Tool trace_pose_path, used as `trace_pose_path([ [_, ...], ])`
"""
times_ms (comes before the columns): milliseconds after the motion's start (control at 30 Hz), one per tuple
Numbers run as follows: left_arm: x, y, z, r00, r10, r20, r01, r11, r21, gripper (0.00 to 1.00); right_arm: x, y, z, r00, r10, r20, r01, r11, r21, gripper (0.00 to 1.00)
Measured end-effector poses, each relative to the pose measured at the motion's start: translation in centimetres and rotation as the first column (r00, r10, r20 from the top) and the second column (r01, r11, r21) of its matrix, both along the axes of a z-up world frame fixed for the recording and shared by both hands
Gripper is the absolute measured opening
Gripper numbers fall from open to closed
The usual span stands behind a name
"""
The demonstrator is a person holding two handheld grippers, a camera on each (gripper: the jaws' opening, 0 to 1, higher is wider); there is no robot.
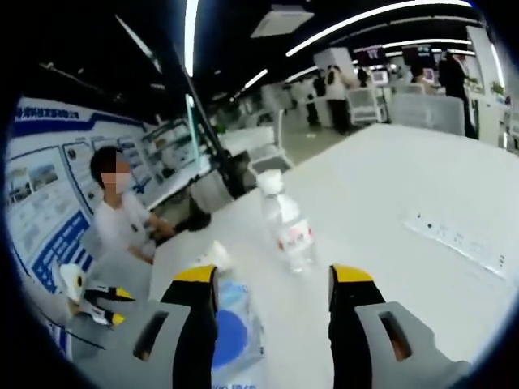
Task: Arrange the tabletop items into an orderly group along one side of the table until the central work area is clear of visible clutter.
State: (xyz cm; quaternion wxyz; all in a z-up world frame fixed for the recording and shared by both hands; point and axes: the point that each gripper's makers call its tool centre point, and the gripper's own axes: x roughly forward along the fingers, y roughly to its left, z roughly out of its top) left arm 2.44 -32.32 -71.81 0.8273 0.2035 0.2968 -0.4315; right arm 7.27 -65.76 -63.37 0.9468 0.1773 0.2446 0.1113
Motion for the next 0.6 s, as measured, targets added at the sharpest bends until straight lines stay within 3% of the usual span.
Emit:
trace_pose_path([
  [133, -0.1, 0.1, -0.3, 1.0, -0.003, -0.006, 0.003, 1.0, 0.011, 0.38, -2.2, -0.8, -0.3, 0.999, -0.047, -0.016, 0.047, 0.998, 0.035, 0.54],
  [200, -0.1, 0.1, -0.3, 1.0, -0.003, -0.006, 0.003, 1.0, 0.015, 0.37, -3.0, -0.9, 0.3, 0.997, -0.074, 0.004, 0.074, 0.995, 0.07, 0.55],
  [467, -0.3, 0.1, -0.5, 1.0, -0.007, -0.02, 0.008, 1.0, 0.029, 0.38, -7.6, -1.3, 1.2, 0.992, -0.122, 0.041, 0.119, 0.991, 0.058, 0.56],
  [600, -0.1, 0.5, -1.2, 0.999, -0.008, -0.032, 0.009, 0.999, 0.05, 0.4, -10.0, -0.6, 1.4, 0.982, -0.184, 0.05, 0.173, 0.97, 0.171, 0.51],
])
